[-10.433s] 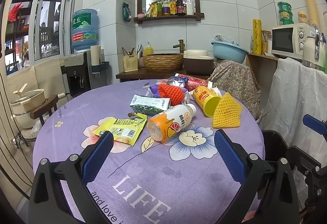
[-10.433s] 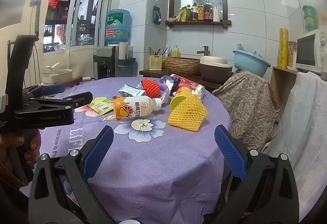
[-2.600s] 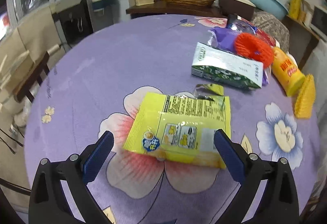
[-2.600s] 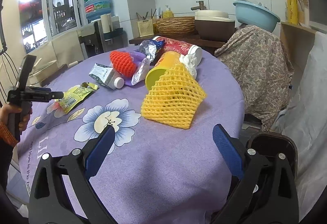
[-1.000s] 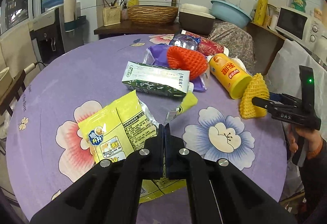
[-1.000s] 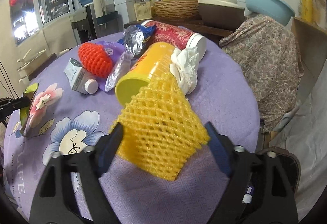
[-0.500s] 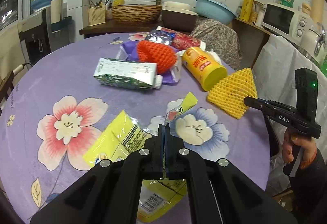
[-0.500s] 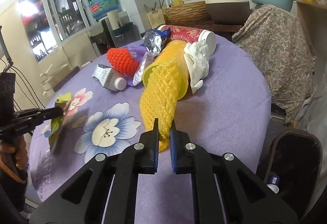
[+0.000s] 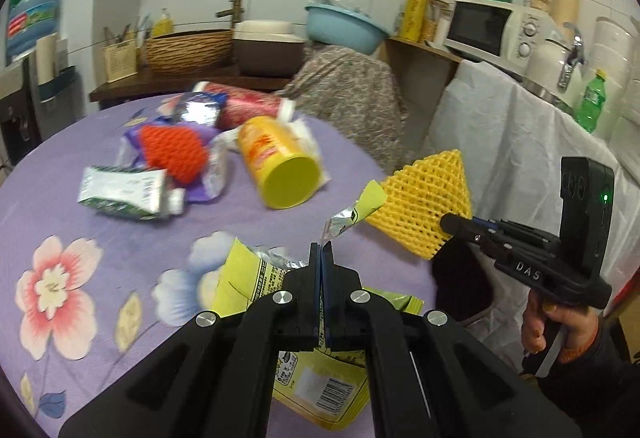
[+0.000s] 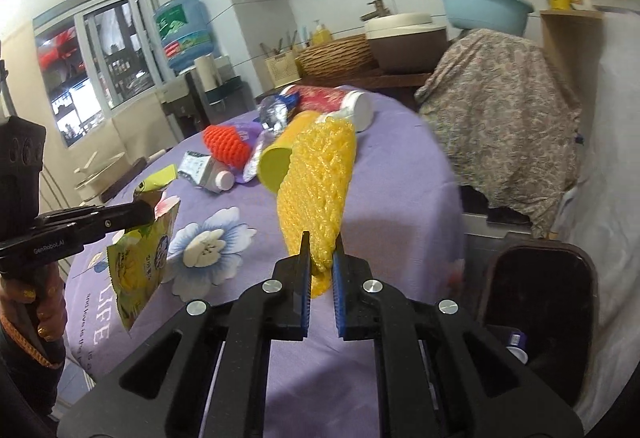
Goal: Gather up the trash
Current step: 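Carry both items to the bin while the left gripper drops the snack bag in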
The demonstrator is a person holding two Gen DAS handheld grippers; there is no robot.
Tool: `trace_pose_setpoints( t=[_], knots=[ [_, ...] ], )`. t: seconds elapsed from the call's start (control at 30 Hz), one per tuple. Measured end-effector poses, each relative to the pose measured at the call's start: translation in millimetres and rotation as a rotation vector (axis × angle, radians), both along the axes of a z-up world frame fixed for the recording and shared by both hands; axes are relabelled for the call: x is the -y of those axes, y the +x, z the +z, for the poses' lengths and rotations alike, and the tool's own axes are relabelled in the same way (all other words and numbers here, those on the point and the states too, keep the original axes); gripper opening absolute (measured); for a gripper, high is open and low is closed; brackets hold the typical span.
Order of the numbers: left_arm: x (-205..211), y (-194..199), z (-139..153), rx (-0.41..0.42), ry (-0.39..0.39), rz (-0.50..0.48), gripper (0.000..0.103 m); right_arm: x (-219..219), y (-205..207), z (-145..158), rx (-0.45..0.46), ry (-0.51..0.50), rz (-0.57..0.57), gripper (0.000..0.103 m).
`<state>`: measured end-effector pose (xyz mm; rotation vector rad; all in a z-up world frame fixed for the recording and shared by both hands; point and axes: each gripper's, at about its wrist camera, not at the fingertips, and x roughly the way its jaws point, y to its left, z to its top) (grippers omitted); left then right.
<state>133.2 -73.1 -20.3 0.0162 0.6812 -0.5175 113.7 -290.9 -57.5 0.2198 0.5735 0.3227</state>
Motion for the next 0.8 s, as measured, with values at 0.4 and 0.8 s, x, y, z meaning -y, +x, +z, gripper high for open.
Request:
trace_pose_setpoints(
  t=[0.4,0.8],
  knots=[
    [151,18,11,-0.021,-0.047,-0.313,0.002,119,-53,-22,-0.056,-0.092,-0.37,0.01],
    [270,47,-62,-0.237,0.008,-0.427,0.002,174,-86,-66,-0.157,-0.127,-0.554,0.01]
  ],
)
